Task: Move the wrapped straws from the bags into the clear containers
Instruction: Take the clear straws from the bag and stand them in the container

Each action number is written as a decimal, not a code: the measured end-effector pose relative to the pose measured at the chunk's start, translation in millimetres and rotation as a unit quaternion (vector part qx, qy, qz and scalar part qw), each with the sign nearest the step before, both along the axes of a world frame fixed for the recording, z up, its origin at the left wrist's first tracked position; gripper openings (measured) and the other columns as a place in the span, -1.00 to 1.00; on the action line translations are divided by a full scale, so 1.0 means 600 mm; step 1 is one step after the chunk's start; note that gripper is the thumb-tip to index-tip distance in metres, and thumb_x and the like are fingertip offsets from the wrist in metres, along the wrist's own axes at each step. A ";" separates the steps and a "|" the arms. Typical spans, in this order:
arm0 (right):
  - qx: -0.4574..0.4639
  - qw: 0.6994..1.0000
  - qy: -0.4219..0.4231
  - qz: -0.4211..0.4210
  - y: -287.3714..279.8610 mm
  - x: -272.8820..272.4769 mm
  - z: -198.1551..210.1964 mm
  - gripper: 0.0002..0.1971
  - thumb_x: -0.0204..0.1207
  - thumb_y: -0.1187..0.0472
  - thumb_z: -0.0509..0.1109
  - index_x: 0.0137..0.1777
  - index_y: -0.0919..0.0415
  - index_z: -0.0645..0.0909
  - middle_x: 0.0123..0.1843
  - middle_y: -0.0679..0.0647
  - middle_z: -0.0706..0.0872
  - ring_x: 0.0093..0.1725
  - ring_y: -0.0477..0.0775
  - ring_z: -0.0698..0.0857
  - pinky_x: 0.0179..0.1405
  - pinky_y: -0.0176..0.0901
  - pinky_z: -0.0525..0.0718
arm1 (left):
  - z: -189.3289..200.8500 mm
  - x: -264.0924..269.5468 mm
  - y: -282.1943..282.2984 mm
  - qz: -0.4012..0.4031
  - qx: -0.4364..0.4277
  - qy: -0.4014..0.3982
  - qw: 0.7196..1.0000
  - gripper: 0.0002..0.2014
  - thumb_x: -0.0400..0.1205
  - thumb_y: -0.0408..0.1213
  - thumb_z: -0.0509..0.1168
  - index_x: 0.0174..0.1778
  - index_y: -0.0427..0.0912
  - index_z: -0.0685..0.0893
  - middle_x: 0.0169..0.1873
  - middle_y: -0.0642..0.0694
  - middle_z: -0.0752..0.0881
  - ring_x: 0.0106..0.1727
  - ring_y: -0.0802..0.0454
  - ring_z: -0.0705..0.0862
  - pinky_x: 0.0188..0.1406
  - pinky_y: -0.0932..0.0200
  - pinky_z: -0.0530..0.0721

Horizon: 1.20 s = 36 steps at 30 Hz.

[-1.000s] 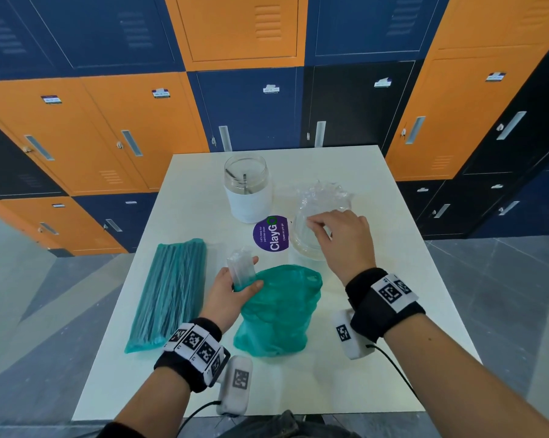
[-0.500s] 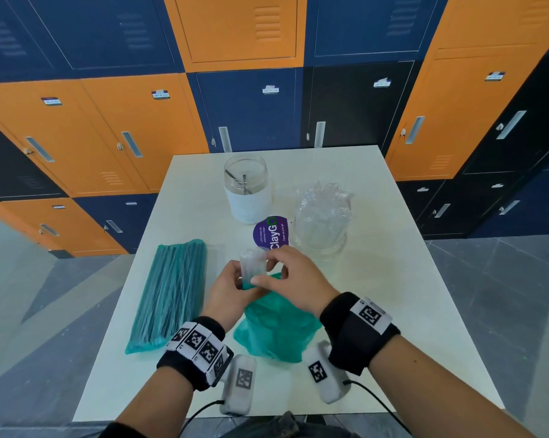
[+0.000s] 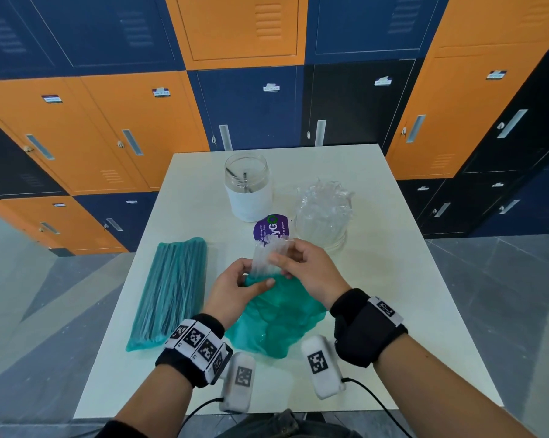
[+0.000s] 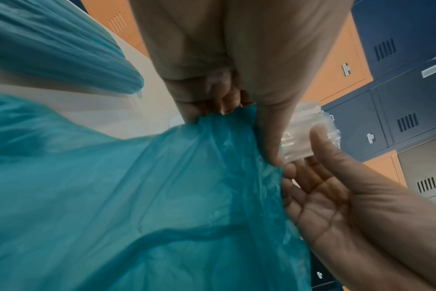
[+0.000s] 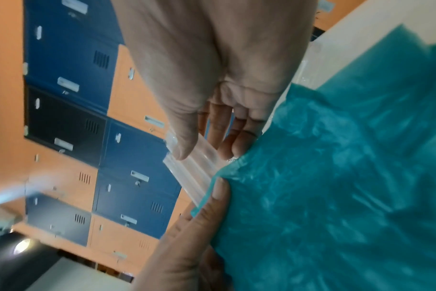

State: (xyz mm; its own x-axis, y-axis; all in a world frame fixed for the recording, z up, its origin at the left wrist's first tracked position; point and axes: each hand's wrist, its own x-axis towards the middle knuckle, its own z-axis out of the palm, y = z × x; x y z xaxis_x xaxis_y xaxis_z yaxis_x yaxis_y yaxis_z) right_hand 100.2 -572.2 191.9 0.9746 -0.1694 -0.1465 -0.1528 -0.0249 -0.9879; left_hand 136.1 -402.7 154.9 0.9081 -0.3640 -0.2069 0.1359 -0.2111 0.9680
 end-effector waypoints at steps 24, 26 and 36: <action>-0.202 0.962 -0.147 -0.107 -0.090 0.007 0.138 -0.74 0.73 0.11 0.17 0.11 0.32 0.55 -0.11 -0.24 0.68 -0.04 -0.68 0.54 -0.02 -0.69 0.45 | 0.000 -0.003 0.012 0.027 0.014 0.015 0.999 -0.78 0.51 -0.30 0.52 0.02 -0.15 0.66 -0.06 -0.23 0.78 -0.04 -0.11 0.76 0.03 0.02 0.75; -0.225 0.945 -0.181 -0.154 -0.108 0.009 0.164 -0.71 0.73 0.09 0.17 0.14 0.34 0.54 -0.11 -0.24 0.66 -0.09 -0.67 0.54 -0.05 -0.50 0.56 | -0.001 -0.003 0.012 0.030 0.027 0.004 0.999 -0.76 0.50 -0.30 0.54 0.01 -0.15 0.66 -0.10 -0.20 0.78 -0.10 -0.02 0.75 -0.10 0.17 0.72; -0.328 0.895 -0.236 -0.187 -0.099 -0.009 0.157 -0.55 0.69 -0.09 0.09 0.25 0.29 0.52 -0.04 -0.13 0.66 -0.08 -0.05 0.66 0.00 -0.25 0.62 | -0.004 -0.005 0.014 0.037 0.035 -0.002 0.999 -0.78 0.50 -0.28 0.54 0.01 -0.13 0.68 -0.10 -0.13 0.80 -0.05 -0.03 0.77 -0.08 0.22 0.70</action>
